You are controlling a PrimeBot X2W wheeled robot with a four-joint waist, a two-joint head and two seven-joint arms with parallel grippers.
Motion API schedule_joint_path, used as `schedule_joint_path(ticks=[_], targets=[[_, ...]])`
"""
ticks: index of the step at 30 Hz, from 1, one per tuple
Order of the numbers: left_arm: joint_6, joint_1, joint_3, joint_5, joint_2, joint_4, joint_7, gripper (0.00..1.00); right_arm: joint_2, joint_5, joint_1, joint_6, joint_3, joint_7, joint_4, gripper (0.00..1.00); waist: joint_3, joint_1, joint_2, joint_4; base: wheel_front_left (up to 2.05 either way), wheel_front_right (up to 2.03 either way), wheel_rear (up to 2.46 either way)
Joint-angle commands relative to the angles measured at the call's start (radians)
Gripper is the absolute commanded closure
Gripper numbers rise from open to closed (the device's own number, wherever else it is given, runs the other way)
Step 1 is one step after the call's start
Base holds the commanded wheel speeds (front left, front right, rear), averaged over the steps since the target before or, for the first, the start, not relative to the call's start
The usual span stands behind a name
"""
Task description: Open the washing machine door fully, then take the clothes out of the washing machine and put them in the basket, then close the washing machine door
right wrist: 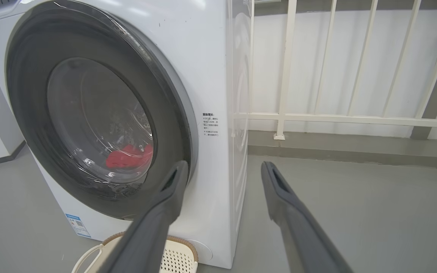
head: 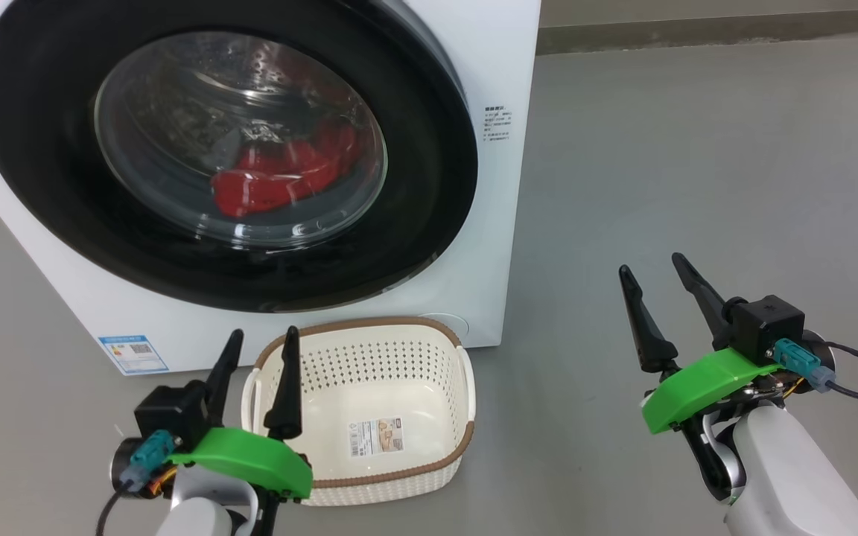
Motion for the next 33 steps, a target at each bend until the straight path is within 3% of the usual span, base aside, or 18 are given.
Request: schedule_joint_path(ticks=[1,25,26,28,30,31,32,33], targets=[[0.001,-0.036,0.029,-0.008,0.017,-0.016,-0.012,0.0,0.001,0.009,-0.038,0.001,0.024,-0.006,-0.016,0.0,-0.002,0.0,0.0,-0.001,0.0,0.0,0.0],[-0.006,-0.022,0.013,-0.02,0.017,-0.056,-0.012,0.0,0.001,0.021,-0.057,0.001,0.006,-0.006,-0.01,0.0,0.031,0.0,0.0,0.034,0.0,0.0,0.0],[-0.008,-0.024,0.012,-0.019,0.017,-0.061,-0.012,0.0,0.001,0.021,-0.061,0.001,0.003,-0.006,-0.01,0.03,0.037,0.0,0.0,0.037,0.0,0.0,0.0],[-0.013,-0.027,0.01,-0.022,0.017,-0.071,-0.012,0.0,0.001,0.021,-0.071,0.001,-0.002,-0.006,-0.01,0.47,0.05,0.0,0.0,0.044,0.0,0.0,0.0],[-0.031,-0.03,0.001,-0.048,0.017,-0.08,-0.011,0.0,0.001,0.019,-0.083,0.001,-0.009,-0.006,-0.011,0.71,0.064,0.0,0.0,0.05,0.0,0.0,0.0],[-0.036,-0.033,-0.004,-0.054,0.017,-0.086,-0.011,0.0,0.001,0.019,-0.09,0.001,-0.011,-0.006,-0.01,0.88,0.071,0.0,0.0,0.054,0.0,0.0,0.0],[-0.039,-0.035,-0.007,-0.06,0.017,-0.094,-0.01,0.0,0.001,0.022,-0.097,0.001,-0.011,-0.006,-0.011,1.0,0.079,0.0,0.0,0.056,0.0,0.0,0.0],[-0.041,-0.038,-0.011,-0.063,0.017,-0.102,-0.01,0.0,0.001,0.023,-0.105,0.001,-0.013,-0.006,-0.012,1.0,0.087,0.0,0.0,0.058,0.0,0.0,0.0]])
